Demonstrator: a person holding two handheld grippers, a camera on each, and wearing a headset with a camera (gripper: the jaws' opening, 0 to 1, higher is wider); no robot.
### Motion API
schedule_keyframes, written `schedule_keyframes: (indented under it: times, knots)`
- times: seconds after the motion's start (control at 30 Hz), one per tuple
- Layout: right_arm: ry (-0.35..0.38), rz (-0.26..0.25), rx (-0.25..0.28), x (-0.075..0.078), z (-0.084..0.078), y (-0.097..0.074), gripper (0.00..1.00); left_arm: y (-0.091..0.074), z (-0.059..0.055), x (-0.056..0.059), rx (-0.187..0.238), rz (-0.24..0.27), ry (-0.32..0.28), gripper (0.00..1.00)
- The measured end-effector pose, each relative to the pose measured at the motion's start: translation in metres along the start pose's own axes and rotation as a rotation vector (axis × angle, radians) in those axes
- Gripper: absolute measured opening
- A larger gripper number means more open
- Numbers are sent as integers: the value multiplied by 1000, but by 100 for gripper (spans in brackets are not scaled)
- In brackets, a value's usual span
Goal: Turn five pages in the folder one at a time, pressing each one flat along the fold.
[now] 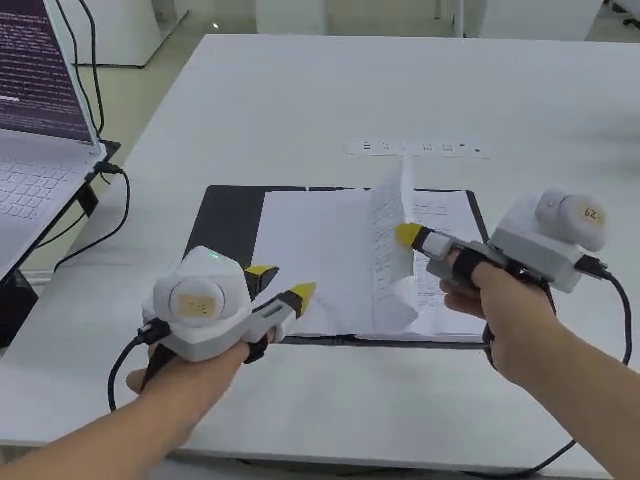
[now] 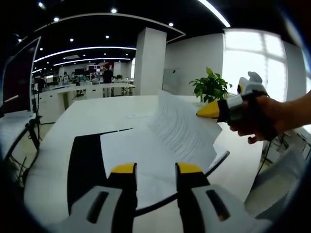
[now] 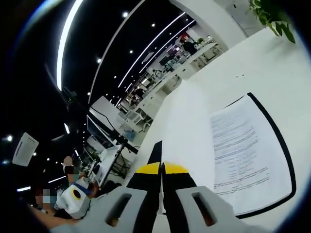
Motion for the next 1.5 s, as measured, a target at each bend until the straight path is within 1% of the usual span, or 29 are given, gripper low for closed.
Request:
schedule_keyframes:
  times: [0.2, 0.43, 0.47, 0.5, 0.53, 0.6, 0.63, 0.7, 0.93, 1.0, 1.07, 1.13, 1.23, 1.4, 1.47, 1.5]
  knots:
    - [-18, 11, -27, -21, -8, 19, 0, -18, 4, -19, 14, 22, -11, 30]
    - [-40, 17, -61, -38, -18, 41, 0, -33, 8, -37, 35, 42, -27, 31]
    - [-41, 18, -65, -40, -20, 44, 0, -35, 8, -39, 37, 47, -26, 31]
    - [-39, 19, -71, -35, -20, 46, 0, -37, 9, -42, 38, 49, -29, 31]
    - [-45, 20, -77, -37, -21, 50, 0, -39, 9, -45, 43, 51, -37, 31]
    - [-48, 20, -88, -41, -25, 56, 0, -42, 9, -49, 43, 60, -37, 31]
    - [-48, 20, -90, -40, -25, 57, 0, -43, 9, -50, 45, 62, -41, 31]
    - [-54, 18, -101, -42, -28, 64, 0, -46, 9, -54, 48, 65, -50, 31]
    - [-69, 31, -149, -69, -45, 85, 0, -53, 10, -63, 58, 74, -65, 30]
    - [-74, 37, -168, -74, -51, 93, 0, -53, 9, -65, 56, 76, -73, 30]
    - [-76, 39, -185, -74, -56, 101, 0, -55, 10, -66, 60, 78, -80, 30]
    - [-81, 33, -206, -79, -63, 105, 0, -56, 9, -67, 60, 82, -84, 30]
    - [-79, 18, -242, -72, -73, 118, 0, -58, 6, -71, 54, 87, -94, 29]
    - [-75, -3, -297, -65, -90, 131, 0, -60, 3, -74, 40, 94, -104, 28]
    - [-80, -12, -315, -67, -98, 134, 0, -60, 2, -75, 36, 94, -106, 28]
    - [-80, -17, -324, -65, -102, 137, 0, -60, 2, -74, 34, 93, -106, 28]
Point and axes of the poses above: the centre of the closed fingertips' face, and the gripper's own axes: y roughly forward along the fingers, x roughly to its right, z roughly out of its top, the point moved 6 cm from there along -y, roughly backward along the fingers, and after that the axes turned 15 degrees about -y, right-handed, at the moved point
